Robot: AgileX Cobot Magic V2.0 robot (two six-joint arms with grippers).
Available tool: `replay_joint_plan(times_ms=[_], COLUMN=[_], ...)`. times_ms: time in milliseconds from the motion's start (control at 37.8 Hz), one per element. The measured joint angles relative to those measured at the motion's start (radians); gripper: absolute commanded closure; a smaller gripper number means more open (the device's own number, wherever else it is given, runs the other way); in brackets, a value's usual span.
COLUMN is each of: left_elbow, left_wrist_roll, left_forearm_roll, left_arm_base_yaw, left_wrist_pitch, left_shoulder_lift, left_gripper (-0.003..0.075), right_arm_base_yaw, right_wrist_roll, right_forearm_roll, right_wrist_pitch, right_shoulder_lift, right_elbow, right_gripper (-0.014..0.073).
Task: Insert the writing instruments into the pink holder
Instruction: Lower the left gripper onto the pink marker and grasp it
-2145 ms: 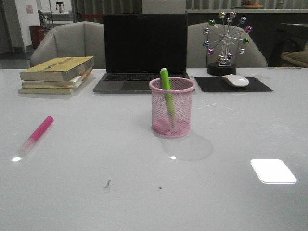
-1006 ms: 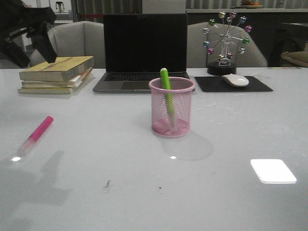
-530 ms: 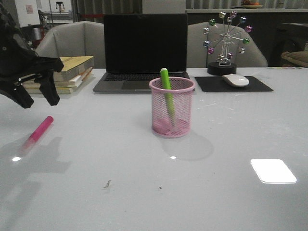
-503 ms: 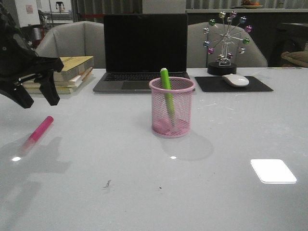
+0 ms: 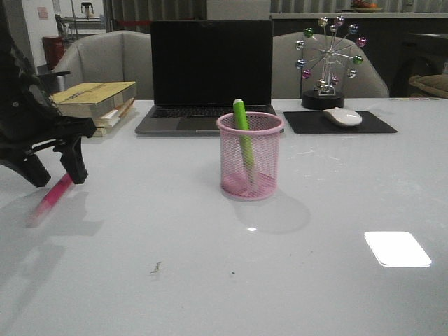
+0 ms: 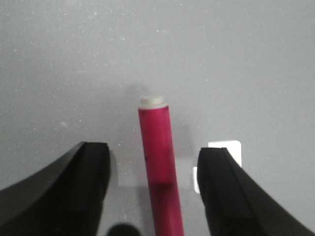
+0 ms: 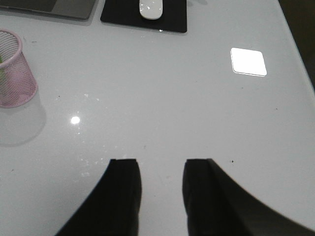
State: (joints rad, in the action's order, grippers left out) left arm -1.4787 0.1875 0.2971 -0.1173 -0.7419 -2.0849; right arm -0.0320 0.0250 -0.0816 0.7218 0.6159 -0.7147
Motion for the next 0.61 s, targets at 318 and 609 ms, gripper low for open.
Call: replay_joint_plan(times_ms=[318,609], left_elbow=[-0.014,-0.03], left_wrist_roll=[0.002,0.012], left_forearm_roll=[-0.004,-0.063], left_arm_base_yaw=[0.0,0.0], left_wrist_pitch=[0.015,-0.022], left_shoulder_lift=[-0.018,-0.042], left_gripper=[0.038,0.0608], right_arm_base_yaw=[0.0,0.0], right_wrist_roll=[0.0,0.0], right_forearm_roll=[0.0,0.0], right_wrist_pitch=[0.008,0.01], right_shoulder_lift=[0.0,0.0], right_elbow=[0.0,0.0], right_gripper=[0.0239,0.0239])
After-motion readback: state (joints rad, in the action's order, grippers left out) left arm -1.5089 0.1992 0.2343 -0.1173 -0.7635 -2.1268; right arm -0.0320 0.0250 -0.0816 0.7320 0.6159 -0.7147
